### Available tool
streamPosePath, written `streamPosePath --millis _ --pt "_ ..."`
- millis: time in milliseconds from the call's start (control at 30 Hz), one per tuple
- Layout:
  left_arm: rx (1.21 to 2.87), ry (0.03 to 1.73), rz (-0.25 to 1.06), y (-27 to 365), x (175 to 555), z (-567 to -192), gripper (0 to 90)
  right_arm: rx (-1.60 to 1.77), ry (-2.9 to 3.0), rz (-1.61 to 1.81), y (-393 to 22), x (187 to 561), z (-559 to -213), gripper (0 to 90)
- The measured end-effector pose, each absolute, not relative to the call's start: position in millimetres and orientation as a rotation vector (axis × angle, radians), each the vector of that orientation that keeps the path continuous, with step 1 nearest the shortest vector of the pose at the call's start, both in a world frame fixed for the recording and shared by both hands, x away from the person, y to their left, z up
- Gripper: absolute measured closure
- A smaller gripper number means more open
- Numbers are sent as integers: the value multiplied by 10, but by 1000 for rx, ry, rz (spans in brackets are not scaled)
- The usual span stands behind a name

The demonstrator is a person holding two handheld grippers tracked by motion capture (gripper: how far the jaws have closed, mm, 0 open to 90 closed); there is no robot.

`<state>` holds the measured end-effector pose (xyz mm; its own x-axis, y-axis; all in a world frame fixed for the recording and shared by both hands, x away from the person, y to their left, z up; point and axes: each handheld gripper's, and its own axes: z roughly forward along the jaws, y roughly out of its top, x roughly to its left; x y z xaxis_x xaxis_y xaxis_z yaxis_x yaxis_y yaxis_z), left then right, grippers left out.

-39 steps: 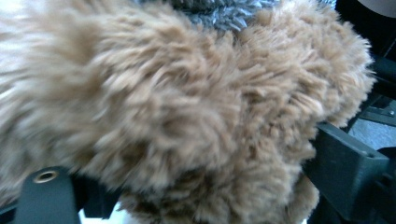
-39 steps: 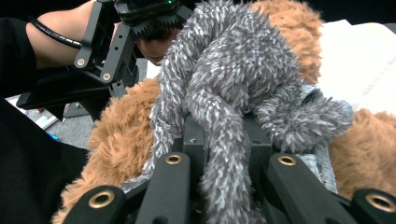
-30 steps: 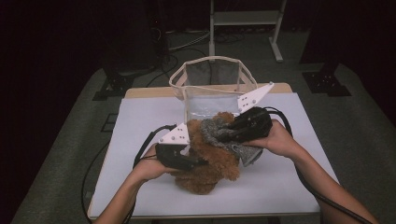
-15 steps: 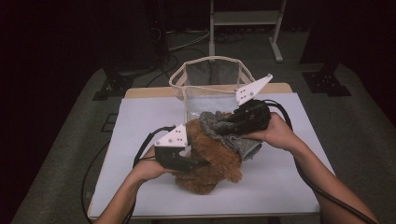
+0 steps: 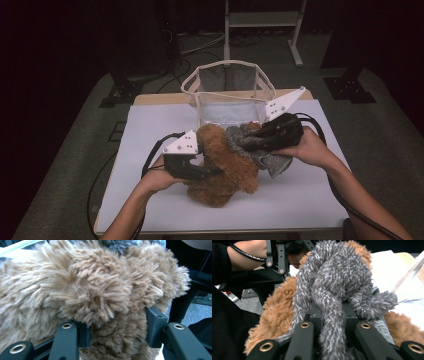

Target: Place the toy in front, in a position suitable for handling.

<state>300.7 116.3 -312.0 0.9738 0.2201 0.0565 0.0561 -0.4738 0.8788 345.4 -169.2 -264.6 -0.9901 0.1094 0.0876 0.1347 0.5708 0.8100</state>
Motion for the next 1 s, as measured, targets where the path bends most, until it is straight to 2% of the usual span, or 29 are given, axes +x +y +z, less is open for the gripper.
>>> streamPosePath --millis 167,400,500,700,933,1000 --pt "2076 193 213 1179 3052 -3036 494 -221 -2729 -1459 -1619 3490 -2652 760" --pt "2120 166 288 1332 3055 -2697 494 -188 -2698 -1565 -1452 3482 -2492 761" --pt "2199 175 284 1297 3092 -2717 492 -210 -2710 -1546 -1416 3498 -2550 761" --pt "2300 167 187 959 3248 -3020 475 -330 -2742 -1409 -1593 3541 -2930 761" --pt "2475 32 189 333 3318 -3151 459 -423 -2681 -1487 -2015 3462 -3088 760" --pt "2541 2 166 155 3346 -3212 435 -452 -2698 -1463 -2093 3430 -3223 759"
